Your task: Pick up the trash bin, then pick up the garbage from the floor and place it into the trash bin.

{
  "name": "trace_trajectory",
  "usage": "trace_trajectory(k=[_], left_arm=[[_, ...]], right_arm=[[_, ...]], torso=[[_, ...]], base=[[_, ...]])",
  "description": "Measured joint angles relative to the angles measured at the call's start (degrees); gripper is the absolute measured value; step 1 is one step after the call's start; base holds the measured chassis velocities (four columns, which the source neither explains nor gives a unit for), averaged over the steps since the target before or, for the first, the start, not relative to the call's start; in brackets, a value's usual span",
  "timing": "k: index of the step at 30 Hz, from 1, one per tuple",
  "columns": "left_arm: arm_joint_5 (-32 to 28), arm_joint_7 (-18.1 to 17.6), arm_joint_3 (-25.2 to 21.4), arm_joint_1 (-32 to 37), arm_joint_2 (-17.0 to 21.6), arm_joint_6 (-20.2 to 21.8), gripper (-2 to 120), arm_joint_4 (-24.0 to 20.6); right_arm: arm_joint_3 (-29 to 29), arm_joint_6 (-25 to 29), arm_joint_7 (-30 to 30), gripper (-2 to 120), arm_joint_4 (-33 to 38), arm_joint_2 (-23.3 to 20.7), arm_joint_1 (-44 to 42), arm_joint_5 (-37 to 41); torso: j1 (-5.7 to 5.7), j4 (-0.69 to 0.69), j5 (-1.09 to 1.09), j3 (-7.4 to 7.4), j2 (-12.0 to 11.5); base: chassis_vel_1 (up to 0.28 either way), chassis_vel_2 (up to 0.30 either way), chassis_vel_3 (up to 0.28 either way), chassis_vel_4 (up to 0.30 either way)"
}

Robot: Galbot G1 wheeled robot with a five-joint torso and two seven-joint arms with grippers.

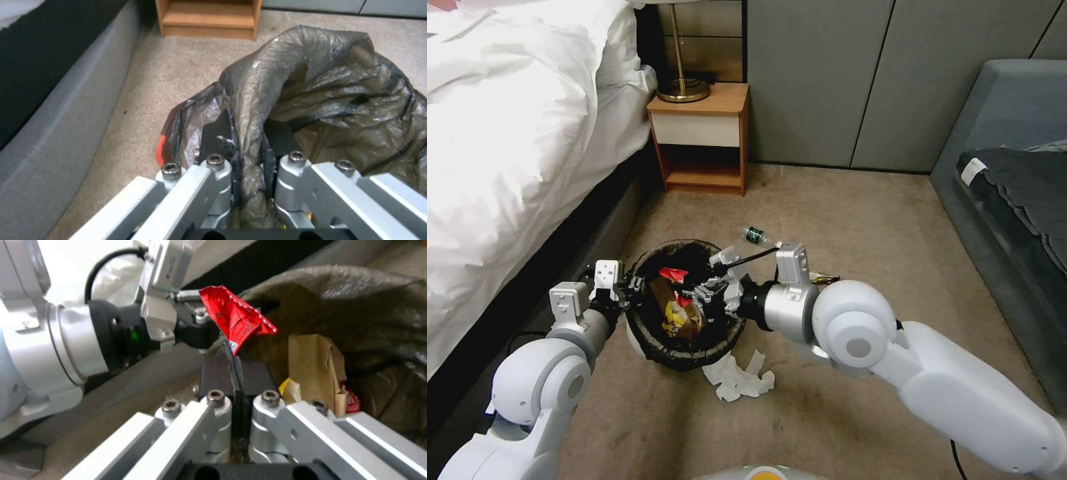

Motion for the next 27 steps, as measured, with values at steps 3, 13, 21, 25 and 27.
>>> trace_trajectory(k=[3, 13, 21, 25, 27], left_arm=[[0.04, 0.06, 0.22, -0.08, -0.02, 0.0, 6, 0.24], [0.02, 0.08, 0.29, 0.13, -0.06, 0.0, 6, 0.25], [-0.02, 0.06, 0.28, 0.0, -0.14, 0.0, 6, 0.28], [0.03, 0.05, 0.3, 0.09, -0.19, 0.0, 6, 0.3], [0.09, 0.05, 0.3, 0.08, -0.17, 0.0, 6, 0.41]], right_arm=[[-0.96, -0.15, -0.16, 7, -1.3, 0.98, -0.06, -1.01], [-0.87, 1.05, 0.23, 39, -3.66, 3.98, 0.32, -1.14], [1.38, 0.91, -0.04, 68, -2.38, 4.38, -0.15, -1.27], [2.74, 0.67, -0.09, 80, -1.65, 3.85, -0.53, -1.7], [4.25, 0.24, -0.51, 91, -0.97, 2.89, -0.94, -1.81]], torso=[[0.0, 0.0, 0.0, 0.0, 0.0], [0.0, 0.01, 0.0, 0.0, 0.0], [0.0, 0.0, 0.0, 0.0, 0.0], [0.0, 0.0, 0.01, 0.0, 0.0], [0.0, 0.0, 0.01, 0.0, 0.0]], base=[[0.0, 0.0, 0.0, 0.0], [0.0, 0.0, 0.0, 0.0], [0.0, 0.0, 0.0, 0.0], [0.0, 0.0, 0.0, 0.0], [0.0, 0.0, 0.0, 0.0]])
